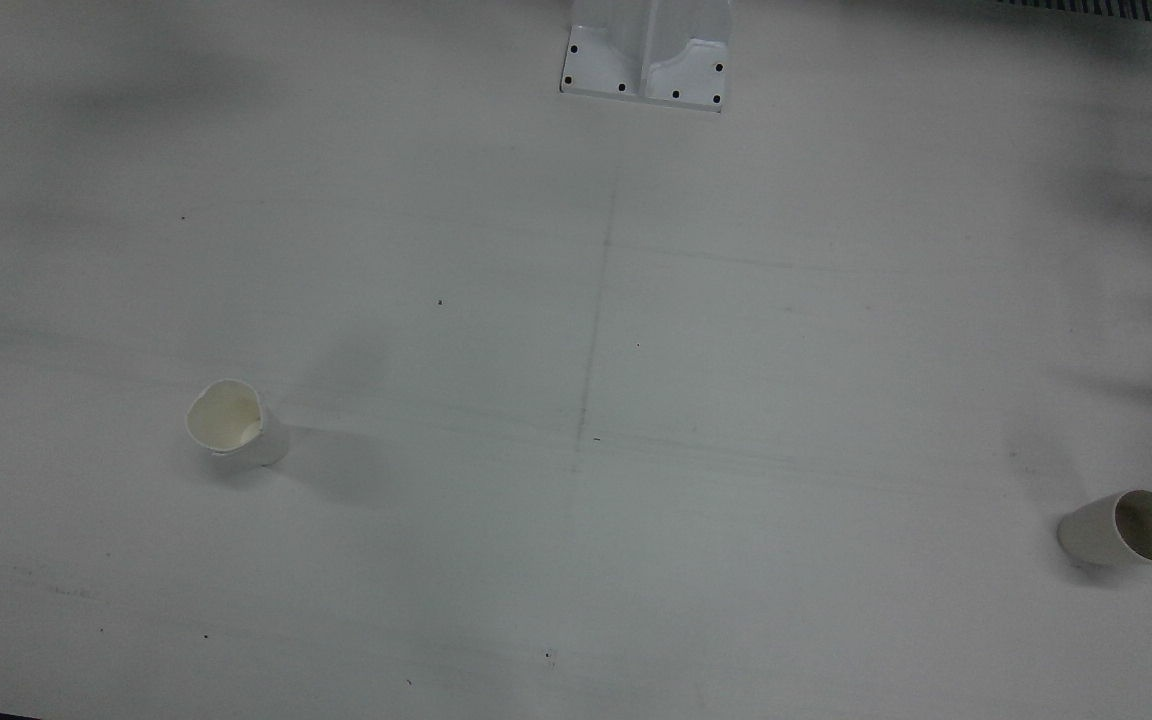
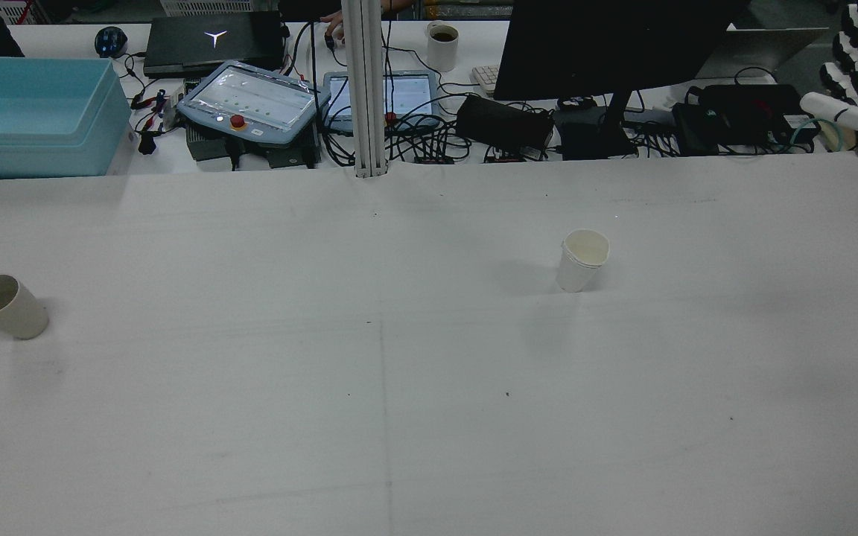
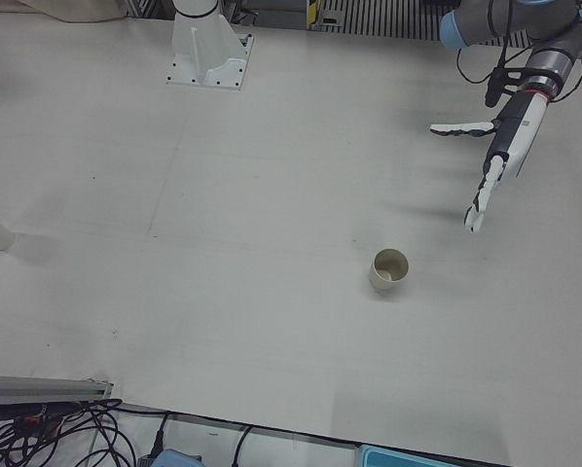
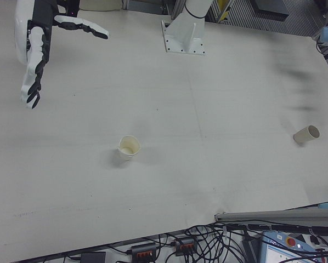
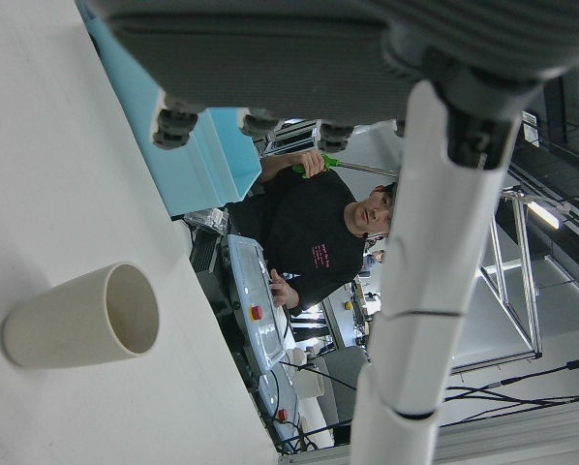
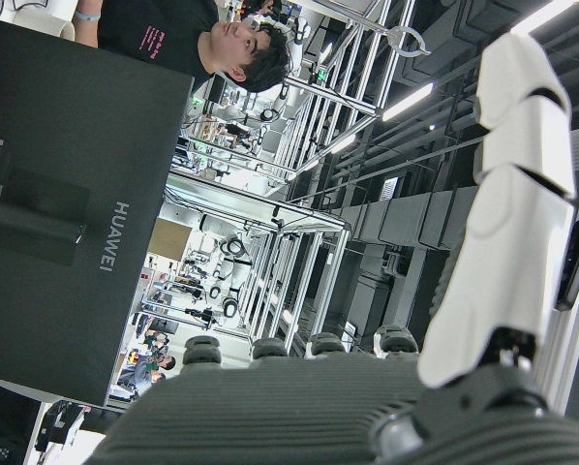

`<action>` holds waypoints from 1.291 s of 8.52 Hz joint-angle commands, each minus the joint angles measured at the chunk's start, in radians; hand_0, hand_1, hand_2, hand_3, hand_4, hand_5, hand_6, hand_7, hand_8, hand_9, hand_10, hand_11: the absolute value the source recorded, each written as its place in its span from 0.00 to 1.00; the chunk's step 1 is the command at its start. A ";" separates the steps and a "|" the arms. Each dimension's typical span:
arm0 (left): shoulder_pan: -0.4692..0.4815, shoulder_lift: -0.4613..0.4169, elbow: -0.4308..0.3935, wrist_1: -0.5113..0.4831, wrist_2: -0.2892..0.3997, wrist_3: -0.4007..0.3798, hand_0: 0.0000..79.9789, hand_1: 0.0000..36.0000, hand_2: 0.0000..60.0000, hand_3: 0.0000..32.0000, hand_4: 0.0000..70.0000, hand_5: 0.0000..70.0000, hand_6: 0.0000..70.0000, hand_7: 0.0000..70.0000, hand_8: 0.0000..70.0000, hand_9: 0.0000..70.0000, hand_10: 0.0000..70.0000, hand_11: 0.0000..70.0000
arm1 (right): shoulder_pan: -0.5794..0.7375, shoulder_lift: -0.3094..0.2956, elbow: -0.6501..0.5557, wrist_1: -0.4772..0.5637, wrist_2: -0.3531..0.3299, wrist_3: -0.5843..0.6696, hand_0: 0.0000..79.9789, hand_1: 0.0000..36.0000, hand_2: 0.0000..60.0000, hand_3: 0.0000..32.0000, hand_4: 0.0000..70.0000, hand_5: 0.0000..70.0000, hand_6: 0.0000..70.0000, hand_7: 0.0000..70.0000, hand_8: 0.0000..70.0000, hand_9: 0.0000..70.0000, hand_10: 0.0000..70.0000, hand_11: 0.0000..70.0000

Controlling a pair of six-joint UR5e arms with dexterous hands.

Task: Pour water

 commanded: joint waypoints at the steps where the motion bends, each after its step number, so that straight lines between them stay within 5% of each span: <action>1: -0.032 0.037 -0.062 -0.025 -0.111 0.118 0.84 0.73 0.00 0.18 0.04 0.00 0.00 0.09 0.00 0.02 0.02 0.08 | 0.007 0.030 -0.214 0.184 -0.001 -0.008 0.64 0.59 0.21 0.42 0.00 0.00 0.00 0.00 0.00 0.00 0.00 0.03; 2: -0.029 0.030 -0.006 -0.133 -0.178 0.164 0.76 0.65 0.00 0.15 0.04 0.00 0.00 0.09 0.00 0.02 0.02 0.07 | 0.049 0.061 -0.244 0.185 -0.007 -0.014 0.64 0.56 0.18 0.45 0.00 0.00 0.00 0.00 0.00 0.00 0.00 0.02; 3: -0.028 0.028 0.061 -0.274 -0.184 0.260 0.61 0.34 0.00 0.05 0.03 0.19 0.00 0.09 0.00 0.01 0.00 0.02 | 0.072 0.062 -0.250 0.185 -0.034 -0.044 0.63 0.54 0.19 0.38 0.00 0.02 0.00 0.04 0.00 0.00 0.00 0.03; 4: -0.020 0.027 0.142 -0.379 -0.186 0.277 0.61 0.33 0.00 0.00 0.01 0.48 0.00 0.09 0.00 0.01 0.00 0.02 | 0.071 0.062 -0.272 0.185 -0.037 -0.051 0.63 0.54 0.19 0.33 0.01 0.03 0.00 0.05 0.00 0.00 0.00 0.02; 5: -0.008 0.009 0.201 -0.423 -0.186 0.313 0.68 0.51 0.00 0.14 0.00 0.05 0.00 0.10 0.00 0.03 0.01 0.04 | 0.074 0.056 -0.274 0.184 -0.037 -0.052 0.63 0.54 0.20 0.32 0.01 0.03 0.00 0.05 0.00 0.00 0.00 0.02; 7: 0.055 -0.136 0.417 -0.481 -0.186 0.332 0.70 0.59 0.00 0.31 0.00 0.00 0.00 0.09 0.00 0.03 0.01 0.05 | 0.073 0.059 -0.274 0.181 -0.037 -0.055 0.64 0.55 0.21 0.28 0.03 0.03 0.00 0.06 0.00 0.00 0.00 0.02; 10: 0.095 -0.223 0.500 -0.478 -0.217 0.335 0.70 0.61 0.00 0.45 0.00 0.00 0.00 0.13 0.01 0.05 0.01 0.06 | 0.068 0.061 -0.274 0.181 -0.037 -0.055 0.64 0.55 0.23 0.23 0.06 0.06 0.02 0.10 0.00 0.00 0.00 0.02; 11: 0.122 -0.263 0.577 -0.502 -0.218 0.333 0.69 0.60 0.00 0.41 0.00 0.00 0.00 0.12 0.01 0.05 0.01 0.06 | 0.062 0.062 -0.275 0.179 -0.037 -0.058 0.64 0.55 0.23 0.22 0.07 0.07 0.02 0.11 0.00 0.00 0.00 0.03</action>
